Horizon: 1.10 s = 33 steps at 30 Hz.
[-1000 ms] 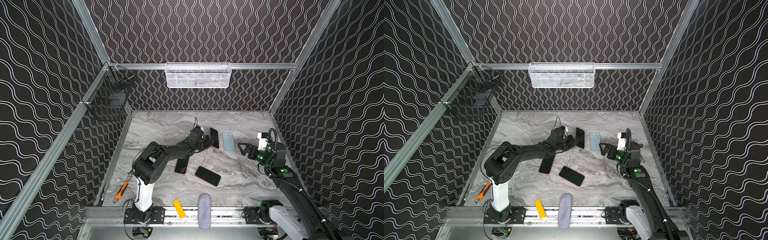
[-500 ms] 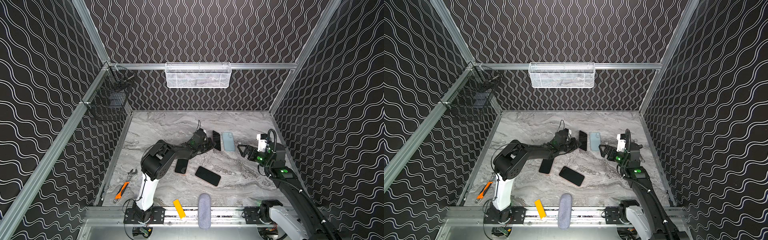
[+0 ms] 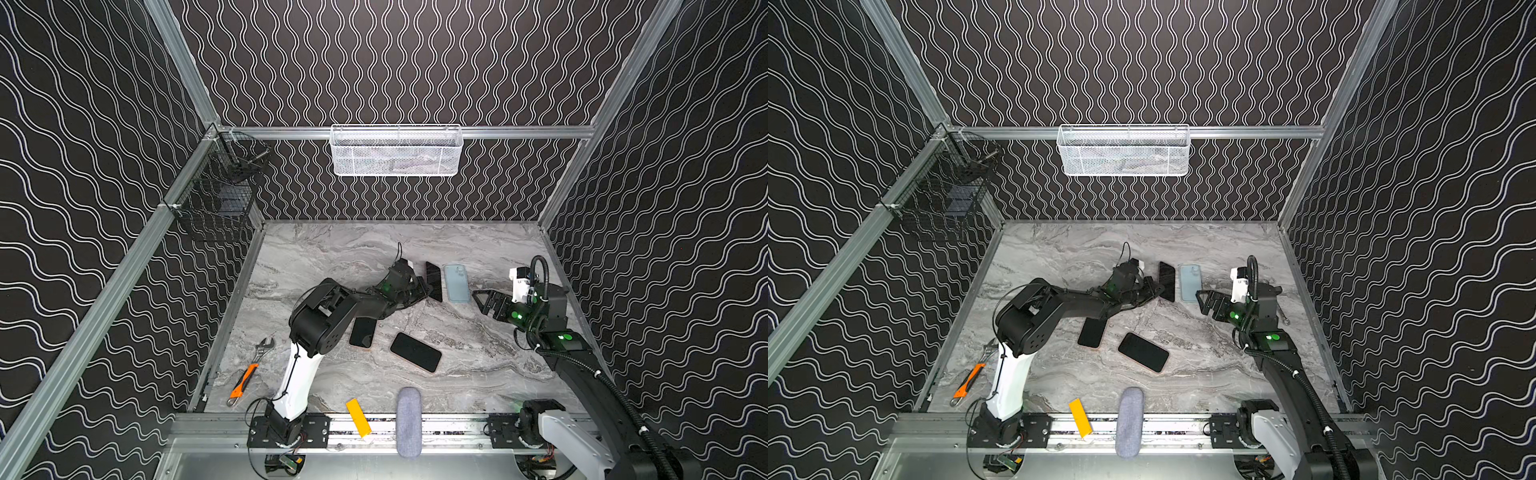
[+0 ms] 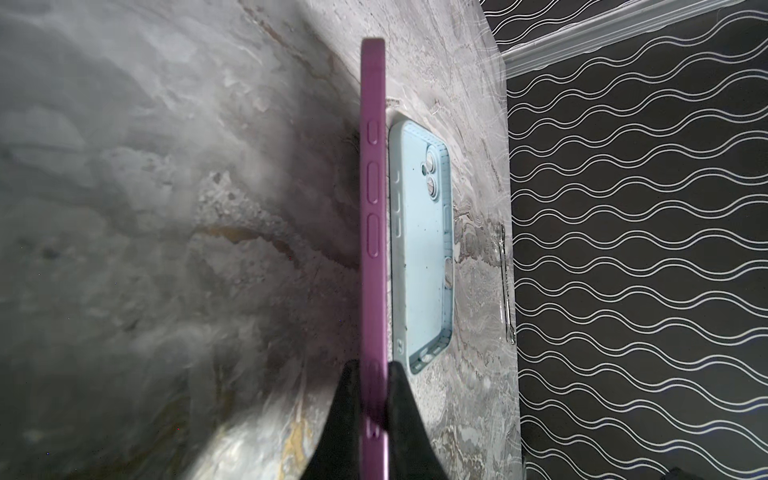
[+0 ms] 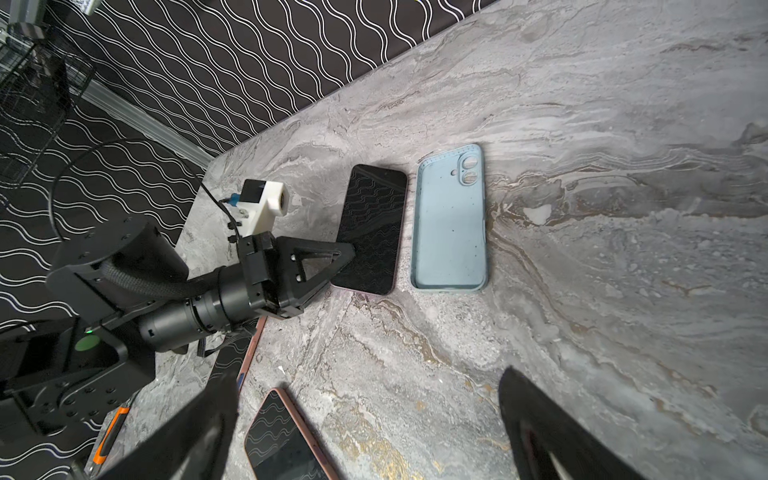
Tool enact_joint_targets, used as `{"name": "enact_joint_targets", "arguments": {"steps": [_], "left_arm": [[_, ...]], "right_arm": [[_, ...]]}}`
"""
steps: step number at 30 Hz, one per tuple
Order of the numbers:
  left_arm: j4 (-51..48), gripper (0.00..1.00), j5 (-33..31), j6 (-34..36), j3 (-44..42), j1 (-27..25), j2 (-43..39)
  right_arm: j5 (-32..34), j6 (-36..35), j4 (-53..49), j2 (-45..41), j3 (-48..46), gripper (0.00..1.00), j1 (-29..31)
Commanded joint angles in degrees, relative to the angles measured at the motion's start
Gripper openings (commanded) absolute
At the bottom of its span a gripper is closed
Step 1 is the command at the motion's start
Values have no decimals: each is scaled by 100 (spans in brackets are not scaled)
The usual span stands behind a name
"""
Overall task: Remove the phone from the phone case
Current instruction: 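Lower the purple phone beside the mint case with the left gripper and release, then draw the left gripper back while the right gripper moves toward the pink-cased phones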
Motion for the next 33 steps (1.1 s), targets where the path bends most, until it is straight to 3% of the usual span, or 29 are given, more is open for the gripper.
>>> {"name": "enact_joint_targets", "arguments": {"steps": [1, 7, 12, 26, 33], "left_arm": [[250, 7, -30, -60, 26, 2, 13], [242, 28, -15, 39, -4, 2, -14], [239, 39, -8, 96, -34, -2, -30], [78, 58, -184, 341, -175, 1, -258], [-95, 62, -242, 479, -204, 11, -407]], "right_arm": [[-44, -70, 209, 22, 49, 98, 5], [-109, -4, 282, 70, 5, 98, 5], [31, 11, 264, -47, -39, 98, 5], [470, 112, 221, -217, -88, 99, -3], [221, 137, 470, -65, -47, 99, -7]]}}
